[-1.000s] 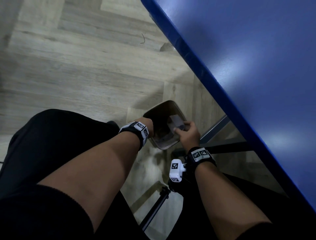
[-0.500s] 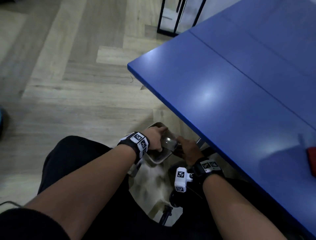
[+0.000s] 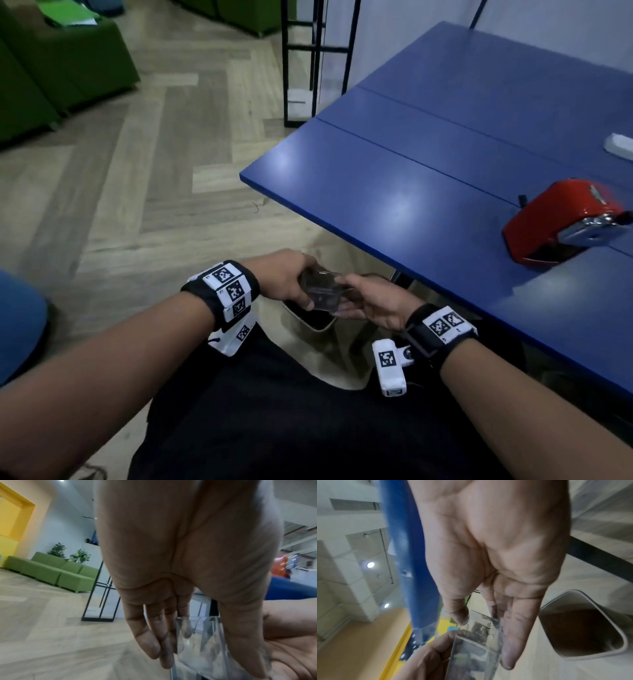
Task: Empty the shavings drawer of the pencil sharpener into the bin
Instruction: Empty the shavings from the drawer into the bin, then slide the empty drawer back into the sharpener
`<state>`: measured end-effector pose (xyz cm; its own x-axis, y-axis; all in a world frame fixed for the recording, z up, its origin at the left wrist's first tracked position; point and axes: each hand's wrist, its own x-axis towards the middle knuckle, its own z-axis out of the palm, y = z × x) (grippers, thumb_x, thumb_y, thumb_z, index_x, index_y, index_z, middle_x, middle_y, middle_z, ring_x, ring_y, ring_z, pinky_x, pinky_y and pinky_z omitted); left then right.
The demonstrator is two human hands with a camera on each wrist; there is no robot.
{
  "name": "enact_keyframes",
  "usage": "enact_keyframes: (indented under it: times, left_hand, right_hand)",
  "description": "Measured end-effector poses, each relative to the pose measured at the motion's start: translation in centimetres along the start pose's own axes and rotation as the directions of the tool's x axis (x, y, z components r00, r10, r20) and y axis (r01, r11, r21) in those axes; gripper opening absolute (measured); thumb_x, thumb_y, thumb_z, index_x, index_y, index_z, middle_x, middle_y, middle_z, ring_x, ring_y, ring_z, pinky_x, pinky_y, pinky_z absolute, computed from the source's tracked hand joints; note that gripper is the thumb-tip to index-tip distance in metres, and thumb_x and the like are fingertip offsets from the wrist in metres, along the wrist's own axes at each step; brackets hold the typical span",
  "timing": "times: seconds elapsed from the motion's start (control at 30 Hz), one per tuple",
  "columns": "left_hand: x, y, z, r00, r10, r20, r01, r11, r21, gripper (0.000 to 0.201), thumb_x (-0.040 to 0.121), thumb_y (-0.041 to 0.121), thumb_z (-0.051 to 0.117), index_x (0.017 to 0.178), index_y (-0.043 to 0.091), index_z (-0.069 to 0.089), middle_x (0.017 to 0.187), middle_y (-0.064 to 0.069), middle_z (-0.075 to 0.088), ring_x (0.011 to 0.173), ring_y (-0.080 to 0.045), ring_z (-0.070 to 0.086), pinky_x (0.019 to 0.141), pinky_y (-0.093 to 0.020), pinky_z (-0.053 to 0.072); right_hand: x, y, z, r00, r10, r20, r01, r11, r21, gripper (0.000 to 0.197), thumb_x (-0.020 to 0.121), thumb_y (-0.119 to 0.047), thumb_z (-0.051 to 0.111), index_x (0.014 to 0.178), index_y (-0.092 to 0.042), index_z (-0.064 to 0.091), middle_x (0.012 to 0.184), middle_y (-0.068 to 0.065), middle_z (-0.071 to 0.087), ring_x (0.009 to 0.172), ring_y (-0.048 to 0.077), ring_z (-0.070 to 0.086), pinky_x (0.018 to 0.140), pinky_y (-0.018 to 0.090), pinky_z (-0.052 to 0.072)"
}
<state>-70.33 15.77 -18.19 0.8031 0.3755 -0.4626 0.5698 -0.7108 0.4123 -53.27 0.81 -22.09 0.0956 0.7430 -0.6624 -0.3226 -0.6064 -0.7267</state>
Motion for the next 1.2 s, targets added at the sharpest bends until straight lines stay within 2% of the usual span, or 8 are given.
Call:
enact_keyframes:
  times: [0.13,0.2,0.3,0.43,0.77,0.93,1.1,1.2]
  left_hand:
    - [-4.0,2.3,-2.2,0.997,0.075,0.001,-0.075,0.996,0.044,0.064,0.071,0.05,0.094,0.124,0.028,0.066,0.112,0.008,0.075,0.102,-0.016,0.071,0.084,-0.03,0.057]
    - [-5.7,3.8,-3.4,0.994,0.11,-0.002,-0.11,0.992,0.064,0.063,0.068,0.054,0.093,0.121,0.032,0.066,0.108,0.012,0.075,0.1,-0.012,0.071,0.089,-0.036,0.061]
    - [-7.3,6.8,-5.2,0.983,0.181,-0.005,-0.18,0.978,0.103,0.063,0.064,0.063,0.089,0.116,0.038,0.065,0.103,0.015,0.074,0.095,-0.006,0.071,0.087,-0.039,0.062]
    - [-8.0,12.5,-6.9,0.943,0.331,-0.007,-0.324,0.928,0.185,0.061,0.068,0.062,0.087,0.119,0.038,0.064,0.106,0.018,0.072,0.095,-0.002,0.068,0.087,-0.035,0.059]
    - [-4.1,25.8,-9.5,0.808,0.558,0.189,-0.587,0.742,0.323,0.081,0.07,0.069,0.086,0.138,0.043,0.052,0.125,0.023,0.061,0.113,0.002,0.06,0.1,-0.03,0.055]
    - [0.0,31.4,-13.8,0.731,0.677,0.085,-0.632,0.624,0.46,0.093,0.072,0.044,0.094,0.148,0.035,0.04,0.135,0.013,0.049,0.122,-0.007,0.053,0.101,-0.026,0.047]
    - [5.4,36.2,-15.4,0.744,0.649,0.158,-0.56,0.476,0.678,0.123,0.073,0.026,0.095,0.166,0.035,0.016,0.167,0.004,0.028,0.144,-0.023,0.047,0.111,-0.039,0.048]
    - [8.2,37.5,-15.0,0.75,0.6,0.28,-0.552,0.334,0.764,0.124,0.07,0.025,0.097,0.166,0.039,0.019,0.171,0.007,0.031,0.15,-0.024,0.043,0.117,-0.05,0.046]
  right_hand:
    - [-5.6,-0.3,1.1,0.996,-0.074,0.049,0.076,0.996,-0.051,0.036,0.106,-0.028,0.069,0.133,-0.005,0.067,0.119,0.021,0.081,0.108,0.035,0.08,0.11,0.049,0.058]
    - [-8.8,-0.5,1.4,0.981,-0.186,0.053,0.192,0.971,-0.146,0.041,0.103,-0.029,0.074,0.138,-0.01,0.066,0.123,0.013,0.082,0.113,0.029,0.079,0.106,0.047,0.06]
    - [-13.9,-1.1,1.1,0.913,-0.407,0.006,0.377,0.84,-0.39,0.06,0.089,-0.029,0.091,0.142,-0.027,0.063,0.127,-0.009,0.08,0.119,0.011,0.077,0.1,0.031,0.061]
    - [-19.2,-1.2,-0.9,0.789,-0.606,-0.101,0.414,0.646,-0.641,0.069,0.079,-0.036,0.097,0.14,-0.032,0.066,0.125,-0.015,0.078,0.112,0.002,0.077,0.1,0.032,0.063]
    - [-28.5,2.2,-8.2,0.644,-0.66,-0.387,0.411,0.725,-0.553,0.066,0.074,-0.034,0.1,0.133,-0.033,0.07,0.125,-0.018,0.078,0.118,0.002,0.075,0.106,0.027,0.059]
    - [-31.1,4.5,-11.4,0.546,-0.627,-0.555,0.337,0.771,-0.54,0.064,0.073,-0.032,0.101,0.13,-0.03,0.072,0.12,-0.015,0.079,0.114,-0.002,0.076,0.104,0.029,0.061]
    - [-32.1,4.6,-13.2,0.457,-0.614,-0.644,0.231,0.781,-0.581,0.062,0.071,-0.041,0.1,0.124,-0.033,0.07,0.113,-0.019,0.076,0.107,-0.007,0.074,0.101,0.021,0.061]
    - [-31.8,3.9,-13.9,0.446,-0.586,-0.677,0.155,0.795,-0.586,0.062,0.068,-0.046,0.101,0.119,-0.034,0.068,0.113,-0.022,0.073,0.104,-0.003,0.074,0.098,0.02,0.061]
